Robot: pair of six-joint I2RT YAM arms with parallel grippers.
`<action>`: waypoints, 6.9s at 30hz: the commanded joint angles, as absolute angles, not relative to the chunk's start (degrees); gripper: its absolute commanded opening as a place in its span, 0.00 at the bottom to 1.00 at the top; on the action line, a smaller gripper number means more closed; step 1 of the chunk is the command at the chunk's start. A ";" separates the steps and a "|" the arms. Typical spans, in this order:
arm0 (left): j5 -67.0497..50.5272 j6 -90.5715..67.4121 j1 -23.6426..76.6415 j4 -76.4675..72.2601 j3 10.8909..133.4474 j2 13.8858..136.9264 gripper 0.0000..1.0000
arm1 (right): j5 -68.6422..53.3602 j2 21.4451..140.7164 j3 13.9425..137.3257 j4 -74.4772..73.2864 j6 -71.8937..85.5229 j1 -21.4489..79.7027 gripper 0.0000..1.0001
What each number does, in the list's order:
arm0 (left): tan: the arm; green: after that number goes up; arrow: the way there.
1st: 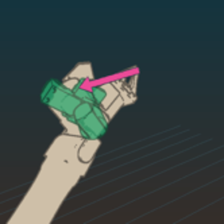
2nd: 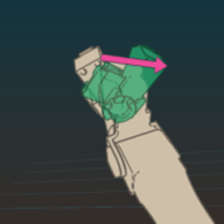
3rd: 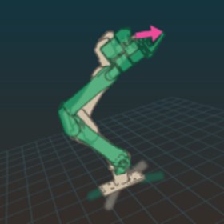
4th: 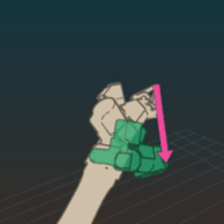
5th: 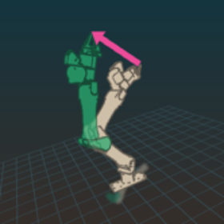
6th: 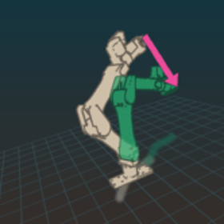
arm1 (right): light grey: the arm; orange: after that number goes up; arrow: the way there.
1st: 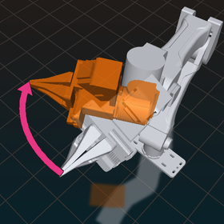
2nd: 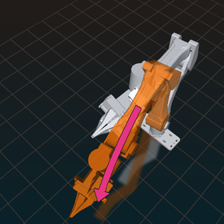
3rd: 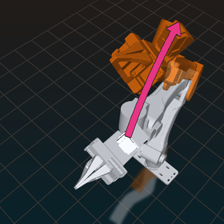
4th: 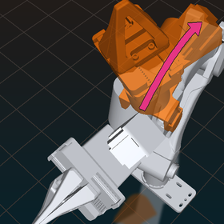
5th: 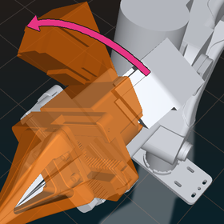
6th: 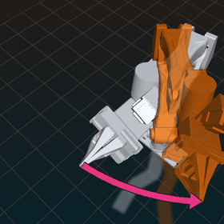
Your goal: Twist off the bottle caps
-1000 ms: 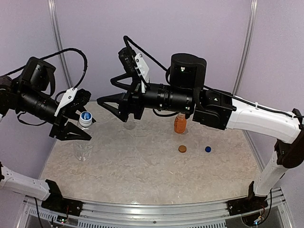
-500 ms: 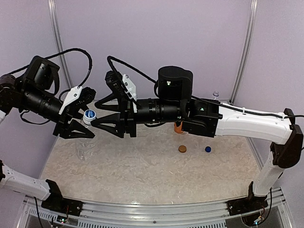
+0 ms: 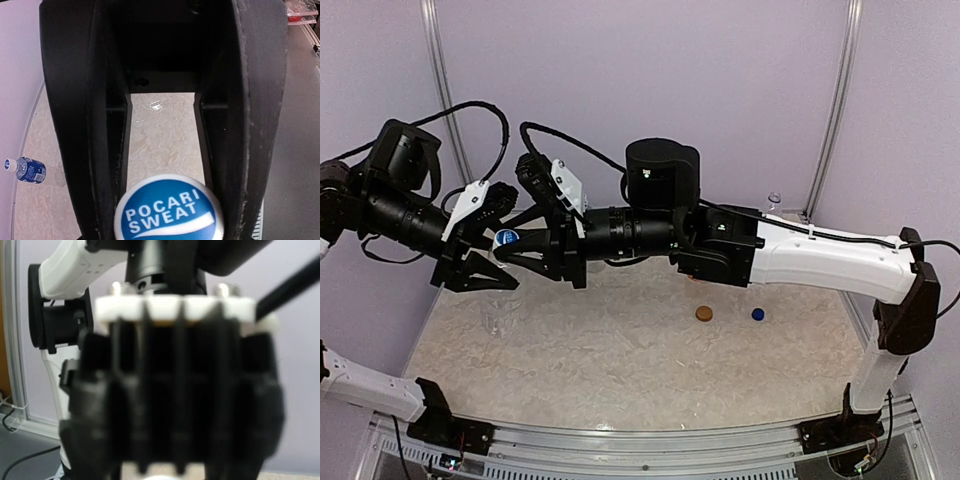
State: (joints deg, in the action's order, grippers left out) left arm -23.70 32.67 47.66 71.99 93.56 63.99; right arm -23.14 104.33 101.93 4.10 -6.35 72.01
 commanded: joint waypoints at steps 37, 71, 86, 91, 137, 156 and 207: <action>-27.50 19.09 39.99 42.45 71.19 50.02 0.66 | -8.44 94.67 90.97 20.28 13.29 71.36 0.00; 19.07 94.88 44.02 -1.91 53.28 49.98 0.40 | -19.10 98.68 95.94 1.73 30.68 61.44 0.63; 19.01 93.41 44.03 -0.18 53.92 50.32 0.39 | -18.87 97.15 93.42 5.23 31.19 61.18 0.32; 18.90 93.29 44.37 1.93 53.88 49.95 0.39 | -18.67 97.65 93.43 5.06 31.33 61.00 0.00; 0.63 52.03 43.79 52.46 71.66 50.56 0.27 | 22.40 91.30 87.38 2.45 -41.19 83.58 0.99; 16.66 67.04 45.18 30.52 62.57 50.54 0.29 | -15.19 96.77 93.75 0.36 29.92 63.71 0.70; -20.47 52.92 45.44 77.90 80.48 53.10 0.23 | 39.42 102.63 96.04 -4.31 -72.03 89.45 0.00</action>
State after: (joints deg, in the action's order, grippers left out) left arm -10.92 52.71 43.90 80.23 80.75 54.43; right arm 33.41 102.06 99.39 -13.43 -68.01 91.07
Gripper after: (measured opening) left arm 0.464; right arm 0.252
